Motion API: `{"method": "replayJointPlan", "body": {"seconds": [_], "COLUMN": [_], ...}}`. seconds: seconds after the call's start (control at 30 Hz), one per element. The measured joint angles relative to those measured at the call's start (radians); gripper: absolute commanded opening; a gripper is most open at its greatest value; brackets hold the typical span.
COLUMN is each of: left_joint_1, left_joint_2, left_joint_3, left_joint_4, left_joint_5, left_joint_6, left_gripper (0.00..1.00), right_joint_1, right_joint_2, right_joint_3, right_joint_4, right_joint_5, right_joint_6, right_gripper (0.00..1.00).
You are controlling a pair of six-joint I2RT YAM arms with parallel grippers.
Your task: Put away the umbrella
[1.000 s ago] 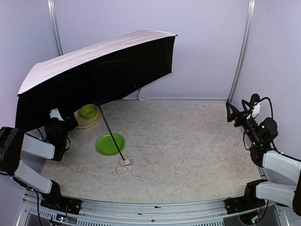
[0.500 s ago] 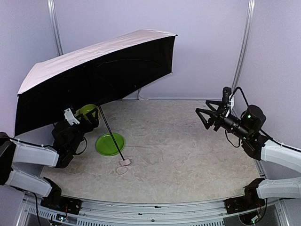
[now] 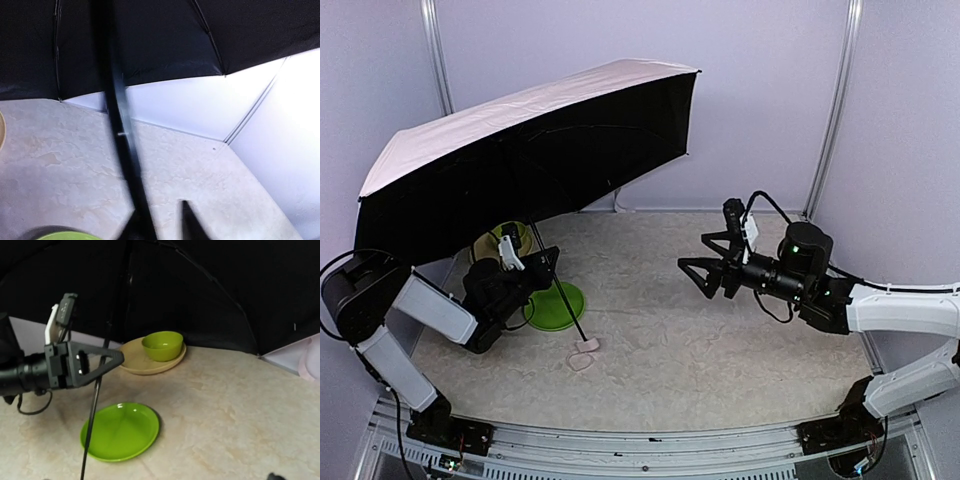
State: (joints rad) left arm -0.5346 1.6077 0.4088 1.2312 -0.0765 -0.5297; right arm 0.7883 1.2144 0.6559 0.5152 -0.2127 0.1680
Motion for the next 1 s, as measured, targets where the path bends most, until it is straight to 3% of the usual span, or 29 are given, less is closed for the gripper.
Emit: {"method": "replayJointPlan", "body": {"seconds": [0.17, 0.37, 0.57, 0.8, 1.0], "left_joint_1": [-0.055, -0.268, -0.445, -0.644, -0.742], "left_joint_2": [-0.034, -0.144, -0.288, -0.362, -0.401], "left_joint_3": [-0.005, 0.023, 0.092, 0.192, 0.217], "left_joint_4": [0.005, -0.143, -0.312, -0.359, -0.407], "left_joint_5": [-0.037, -0.130, -0.217, -0.307, -0.301], "left_joint_6": [-0.006, 0.131, 0.148, 0.160, 0.207], "left_gripper": [0.00, 0.00, 0.00, 0.00, 0.00], "right_joint_1": [0.062, 0.128, 0.218, 0.302, 0.326], "right_joint_2": [0.010, 0.095, 0.217, 0.303, 0.324], "right_joint_3": [0.038, 0.190, 0.400, 0.583, 0.669], "right_joint_4": [-0.011, -0.063, -0.084, -0.064, -0.069], "right_joint_5": [0.055, 0.122, 0.150, 0.177, 0.172], "right_joint_6": [-0.016, 0.005, 0.022, 0.032, 0.022], "right_gripper": [0.90, 0.87, 0.86, 0.86, 0.82]}}
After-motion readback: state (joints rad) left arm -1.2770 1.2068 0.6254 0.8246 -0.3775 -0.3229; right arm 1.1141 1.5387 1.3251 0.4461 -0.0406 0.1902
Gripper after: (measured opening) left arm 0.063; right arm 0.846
